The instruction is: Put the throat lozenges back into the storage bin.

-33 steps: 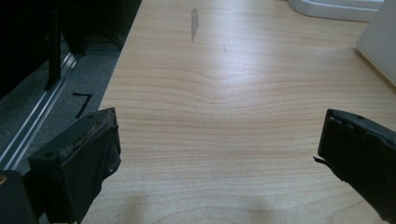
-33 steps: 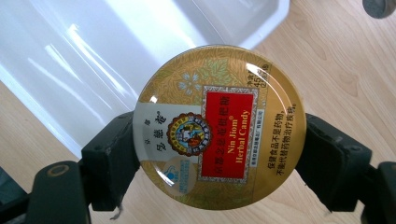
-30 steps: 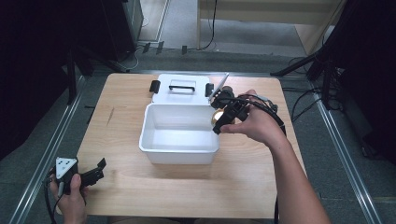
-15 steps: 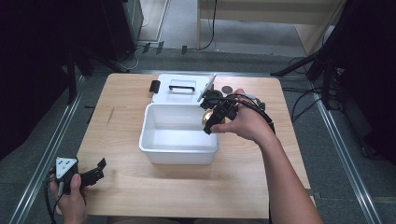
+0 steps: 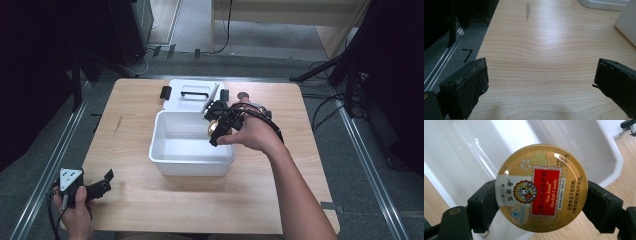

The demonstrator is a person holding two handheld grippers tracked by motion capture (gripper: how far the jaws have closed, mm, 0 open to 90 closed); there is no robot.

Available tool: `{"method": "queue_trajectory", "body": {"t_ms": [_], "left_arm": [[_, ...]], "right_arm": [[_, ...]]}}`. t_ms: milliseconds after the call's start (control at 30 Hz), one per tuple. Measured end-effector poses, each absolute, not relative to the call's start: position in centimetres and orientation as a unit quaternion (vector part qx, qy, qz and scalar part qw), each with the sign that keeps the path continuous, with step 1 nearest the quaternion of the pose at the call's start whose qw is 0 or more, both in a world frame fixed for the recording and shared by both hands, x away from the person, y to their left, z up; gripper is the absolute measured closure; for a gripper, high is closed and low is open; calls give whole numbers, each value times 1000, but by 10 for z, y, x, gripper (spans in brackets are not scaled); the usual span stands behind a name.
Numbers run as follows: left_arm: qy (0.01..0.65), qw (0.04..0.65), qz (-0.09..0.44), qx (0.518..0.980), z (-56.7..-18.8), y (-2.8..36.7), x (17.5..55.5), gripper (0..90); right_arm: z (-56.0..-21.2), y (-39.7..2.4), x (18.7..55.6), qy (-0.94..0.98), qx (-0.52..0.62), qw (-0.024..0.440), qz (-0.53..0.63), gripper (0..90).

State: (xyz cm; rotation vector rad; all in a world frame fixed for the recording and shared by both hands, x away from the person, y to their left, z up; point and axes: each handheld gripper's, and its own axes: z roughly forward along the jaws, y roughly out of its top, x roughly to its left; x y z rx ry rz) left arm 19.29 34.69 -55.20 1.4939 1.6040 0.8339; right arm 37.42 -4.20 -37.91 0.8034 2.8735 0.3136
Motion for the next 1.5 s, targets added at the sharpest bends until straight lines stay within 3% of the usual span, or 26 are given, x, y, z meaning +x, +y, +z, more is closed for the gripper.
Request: {"method": "queue_trajectory", "body": {"t_ms": [833, 1500], "left_arm": [[632, 387, 324, 588, -552, 348, 193, 0], [633, 388, 322, 588, -552, 347, 194, 0]], "right_arm": [[-432, -32, 382, 969, 223, 80, 66, 200], [-444, -20, 377, 978, 180, 106, 21, 195]]}}
